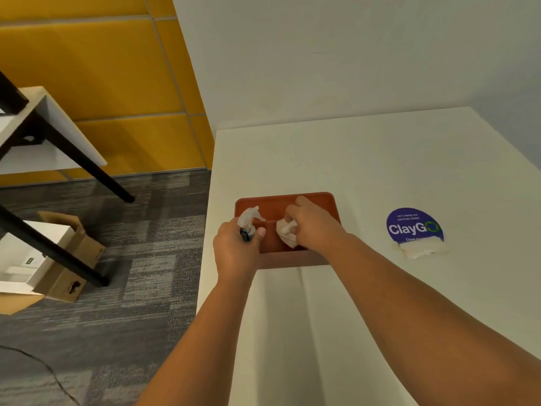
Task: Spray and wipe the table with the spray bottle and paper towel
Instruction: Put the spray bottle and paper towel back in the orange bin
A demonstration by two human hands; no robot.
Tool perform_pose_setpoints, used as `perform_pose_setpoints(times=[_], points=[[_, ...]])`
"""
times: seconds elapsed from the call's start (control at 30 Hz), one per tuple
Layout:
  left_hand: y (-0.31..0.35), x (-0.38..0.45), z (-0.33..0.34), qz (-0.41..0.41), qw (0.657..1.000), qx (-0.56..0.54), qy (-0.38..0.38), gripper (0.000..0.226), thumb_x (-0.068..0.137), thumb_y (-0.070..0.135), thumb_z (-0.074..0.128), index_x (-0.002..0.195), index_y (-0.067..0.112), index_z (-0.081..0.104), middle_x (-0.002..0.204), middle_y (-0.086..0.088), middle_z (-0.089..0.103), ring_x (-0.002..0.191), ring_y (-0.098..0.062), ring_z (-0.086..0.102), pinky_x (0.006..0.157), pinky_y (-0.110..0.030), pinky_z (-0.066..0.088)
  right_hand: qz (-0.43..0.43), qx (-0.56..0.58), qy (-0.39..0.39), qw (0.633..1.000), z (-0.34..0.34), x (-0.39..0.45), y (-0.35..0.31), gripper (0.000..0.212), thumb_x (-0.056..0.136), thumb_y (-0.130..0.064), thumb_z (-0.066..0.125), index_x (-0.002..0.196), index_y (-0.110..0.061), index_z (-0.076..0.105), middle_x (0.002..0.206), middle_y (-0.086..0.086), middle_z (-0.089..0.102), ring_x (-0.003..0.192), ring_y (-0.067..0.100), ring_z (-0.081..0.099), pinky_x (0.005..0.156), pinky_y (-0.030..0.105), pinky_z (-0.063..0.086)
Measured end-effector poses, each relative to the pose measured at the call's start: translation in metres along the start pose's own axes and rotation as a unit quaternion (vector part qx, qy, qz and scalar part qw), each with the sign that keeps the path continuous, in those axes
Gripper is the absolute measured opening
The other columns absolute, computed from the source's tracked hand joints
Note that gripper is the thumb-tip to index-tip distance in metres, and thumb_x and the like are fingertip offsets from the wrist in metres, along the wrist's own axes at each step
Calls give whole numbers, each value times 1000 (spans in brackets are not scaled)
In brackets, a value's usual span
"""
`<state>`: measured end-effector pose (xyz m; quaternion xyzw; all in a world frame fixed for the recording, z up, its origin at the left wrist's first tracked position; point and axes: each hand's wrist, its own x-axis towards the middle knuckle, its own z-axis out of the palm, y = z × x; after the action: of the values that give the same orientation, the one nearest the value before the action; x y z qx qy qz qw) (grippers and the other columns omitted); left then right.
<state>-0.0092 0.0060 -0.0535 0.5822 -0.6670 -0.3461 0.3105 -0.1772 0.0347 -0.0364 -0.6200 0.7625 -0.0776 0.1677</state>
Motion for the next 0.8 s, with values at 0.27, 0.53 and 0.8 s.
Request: perform_pose_setpoints(times=[0.27, 0.53, 0.8], points=[[8, -13, 7, -29, 995, 92, 29, 24, 79, 39, 76, 96, 25, 66, 90, 3, 66, 94, -25, 61, 78, -48, 51, 160, 26, -165, 973, -20, -20, -14, 57, 69, -34, 60, 121, -15, 49, 122, 9, 47, 108, 34, 49, 91, 46, 47], [8, 1, -2, -14, 999, -24, -42, 33, 82, 22, 77, 113, 18, 65, 99, 4, 67, 92, -16, 59, 82, -32, 48, 240, 40, -228, 943, -18, -5, -23, 44, 87, -25, 57, 127, -10, 46, 125, 16, 51, 113, 37, 51, 98, 46, 43], [9, 5, -10, 3, 999, -34, -41, 53, 76, 20, 82, 123, 22, 58, 113, 5, 64, 109, -21, 59, 92, -45, 52, 139, 3, -115, 984, -26, -32, -13, 44, 86, -24, 61, 128, -14, 51, 124, 8, 51, 110, 29, 52, 93, 40, 47]])
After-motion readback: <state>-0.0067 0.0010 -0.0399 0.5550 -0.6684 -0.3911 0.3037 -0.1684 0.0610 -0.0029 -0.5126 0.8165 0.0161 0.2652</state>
